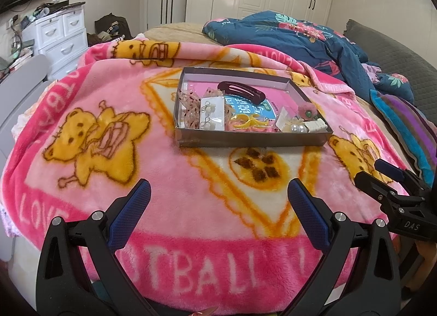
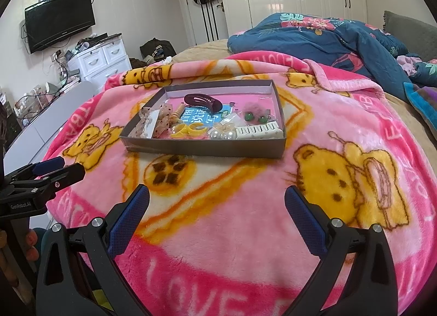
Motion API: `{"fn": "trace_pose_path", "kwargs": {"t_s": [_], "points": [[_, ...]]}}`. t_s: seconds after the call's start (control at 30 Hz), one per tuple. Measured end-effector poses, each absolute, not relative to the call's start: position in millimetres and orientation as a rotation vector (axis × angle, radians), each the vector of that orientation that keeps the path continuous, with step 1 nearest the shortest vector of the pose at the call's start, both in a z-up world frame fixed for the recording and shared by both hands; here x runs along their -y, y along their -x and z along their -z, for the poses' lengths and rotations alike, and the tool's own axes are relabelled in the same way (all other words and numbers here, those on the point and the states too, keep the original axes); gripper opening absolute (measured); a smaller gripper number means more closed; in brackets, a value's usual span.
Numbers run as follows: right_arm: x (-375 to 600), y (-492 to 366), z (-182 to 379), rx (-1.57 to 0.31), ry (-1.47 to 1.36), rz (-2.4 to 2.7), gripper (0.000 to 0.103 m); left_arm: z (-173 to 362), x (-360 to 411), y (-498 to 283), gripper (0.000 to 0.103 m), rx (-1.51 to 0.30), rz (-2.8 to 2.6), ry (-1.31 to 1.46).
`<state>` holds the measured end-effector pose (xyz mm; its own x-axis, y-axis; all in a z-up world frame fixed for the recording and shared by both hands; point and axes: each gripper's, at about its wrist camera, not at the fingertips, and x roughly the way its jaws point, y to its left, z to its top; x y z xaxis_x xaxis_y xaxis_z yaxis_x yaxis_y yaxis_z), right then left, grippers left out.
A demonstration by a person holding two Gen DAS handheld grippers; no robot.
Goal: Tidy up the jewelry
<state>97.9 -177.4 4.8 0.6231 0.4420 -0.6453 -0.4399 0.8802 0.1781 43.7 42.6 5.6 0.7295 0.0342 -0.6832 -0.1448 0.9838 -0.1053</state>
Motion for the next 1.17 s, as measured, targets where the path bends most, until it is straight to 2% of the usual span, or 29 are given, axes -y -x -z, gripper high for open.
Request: {"fn": "trace_pose_path", "kwargs": {"t_s": [0.67, 0.87, 1.0, 1.17], "points": [[180.8, -105.5, 0.4, -0.756, -0.003, -0.460, 0.099, 4.8, -45.4, -46.8, 0.094, -0.787, -0.180, 0.155], [196.2, -119.4, 4.9, -0.773, -0.038, -0.412, 0.099, 9.3, -62.3, -49.9, 0.094, -0.795, -0.178, 0.238], [227.0, -149.9, 9.4, -0.799, -0.095, -0.330, 0.099, 15.1, -106.8, -67.4, 0.094, -0.810, -0.272, 0.320], [300.8, -232.6, 32.6, -0.840, -0.074, -0.037, 0.099, 25.8, -194.2, -102.2, 0.094, -0.814, -0.483, 0.361]]}}
